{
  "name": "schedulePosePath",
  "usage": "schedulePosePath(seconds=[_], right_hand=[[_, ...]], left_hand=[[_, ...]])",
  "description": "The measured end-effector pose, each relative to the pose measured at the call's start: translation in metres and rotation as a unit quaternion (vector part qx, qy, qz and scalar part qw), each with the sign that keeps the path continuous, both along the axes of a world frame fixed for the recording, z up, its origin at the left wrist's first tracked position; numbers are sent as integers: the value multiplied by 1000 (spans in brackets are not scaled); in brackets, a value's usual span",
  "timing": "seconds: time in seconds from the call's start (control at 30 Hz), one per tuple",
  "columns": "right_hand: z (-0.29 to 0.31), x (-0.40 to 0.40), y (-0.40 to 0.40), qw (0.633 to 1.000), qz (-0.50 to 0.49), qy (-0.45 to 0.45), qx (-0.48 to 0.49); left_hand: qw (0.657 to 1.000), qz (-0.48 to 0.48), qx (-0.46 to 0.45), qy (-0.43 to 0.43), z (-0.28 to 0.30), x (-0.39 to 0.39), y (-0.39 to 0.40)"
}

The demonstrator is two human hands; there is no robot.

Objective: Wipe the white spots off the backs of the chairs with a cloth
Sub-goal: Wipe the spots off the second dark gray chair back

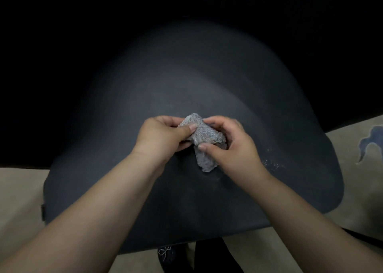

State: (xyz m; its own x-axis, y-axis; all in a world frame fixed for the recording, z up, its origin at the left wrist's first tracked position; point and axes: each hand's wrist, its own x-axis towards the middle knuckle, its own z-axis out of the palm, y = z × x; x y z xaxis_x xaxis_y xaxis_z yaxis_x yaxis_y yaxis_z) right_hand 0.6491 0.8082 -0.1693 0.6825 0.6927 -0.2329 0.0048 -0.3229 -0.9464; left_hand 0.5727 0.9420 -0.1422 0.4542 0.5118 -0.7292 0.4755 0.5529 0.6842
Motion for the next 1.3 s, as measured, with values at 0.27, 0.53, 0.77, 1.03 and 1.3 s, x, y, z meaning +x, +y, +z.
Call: schedulePosePath(seconds=[0.27,0.53,0.77,1.03,1.3], right_hand=[[5,11,2,999,-6,30,16],[14,36,4,991,55,118,0],[23,62,8,998,13,55,-7],[-5,112,-6,916,6,-324,-237],[-23,116,-14,897,43,-395,-193]], left_hand=[[997,-64,2,-45,4,-7,11],[988,-108,37,-106,9,-3,14],[990,-68,76,-93,8,13,15],[863,-279,417,57,-16,24,16],[793,-354,487,86,-35,31,20]])
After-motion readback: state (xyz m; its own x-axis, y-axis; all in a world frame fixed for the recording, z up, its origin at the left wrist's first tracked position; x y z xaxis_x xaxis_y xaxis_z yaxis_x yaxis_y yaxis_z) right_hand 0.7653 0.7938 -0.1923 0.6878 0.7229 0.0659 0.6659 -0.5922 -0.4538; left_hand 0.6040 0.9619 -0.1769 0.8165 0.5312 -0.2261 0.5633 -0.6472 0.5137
